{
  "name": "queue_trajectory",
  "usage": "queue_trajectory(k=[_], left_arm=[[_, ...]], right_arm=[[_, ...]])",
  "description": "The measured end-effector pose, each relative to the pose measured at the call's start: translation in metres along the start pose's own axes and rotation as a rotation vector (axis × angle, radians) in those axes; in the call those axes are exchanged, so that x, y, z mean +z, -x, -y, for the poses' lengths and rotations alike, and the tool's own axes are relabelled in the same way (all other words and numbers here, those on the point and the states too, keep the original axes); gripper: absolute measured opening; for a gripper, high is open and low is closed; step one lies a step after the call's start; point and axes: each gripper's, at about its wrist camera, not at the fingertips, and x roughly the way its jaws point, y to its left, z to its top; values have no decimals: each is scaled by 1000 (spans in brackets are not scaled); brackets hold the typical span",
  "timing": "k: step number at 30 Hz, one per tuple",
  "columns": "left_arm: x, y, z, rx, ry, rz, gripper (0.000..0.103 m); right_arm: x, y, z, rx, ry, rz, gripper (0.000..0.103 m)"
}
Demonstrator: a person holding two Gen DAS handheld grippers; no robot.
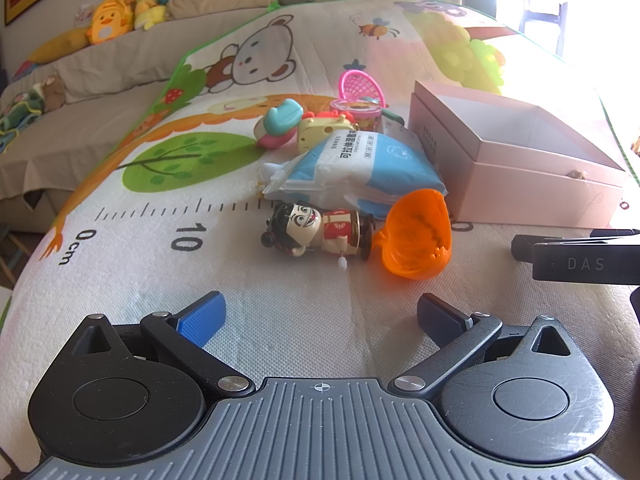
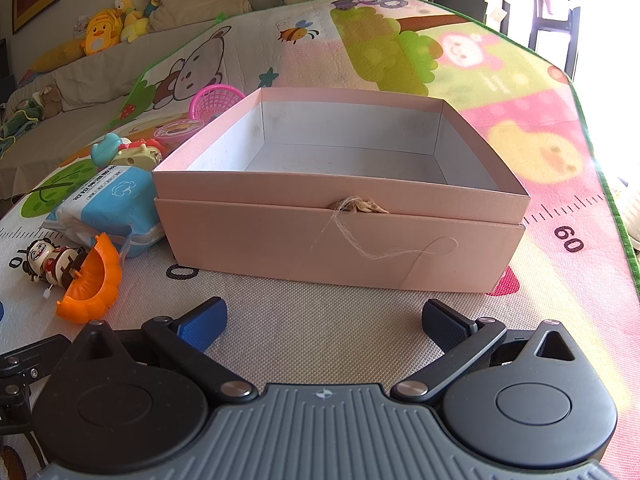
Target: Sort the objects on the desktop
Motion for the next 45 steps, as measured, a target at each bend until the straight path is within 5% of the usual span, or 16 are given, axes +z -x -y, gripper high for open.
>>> queue_trajectory(k=[38, 45], left_arm=[[0, 0, 0, 0, -2, -2, 103], [0, 1, -8, -50, -40, -24, 103]], right_arm=[[0, 1, 1, 6, -5, -1, 103], [-1, 11, -2, -7, -21, -70, 103]])
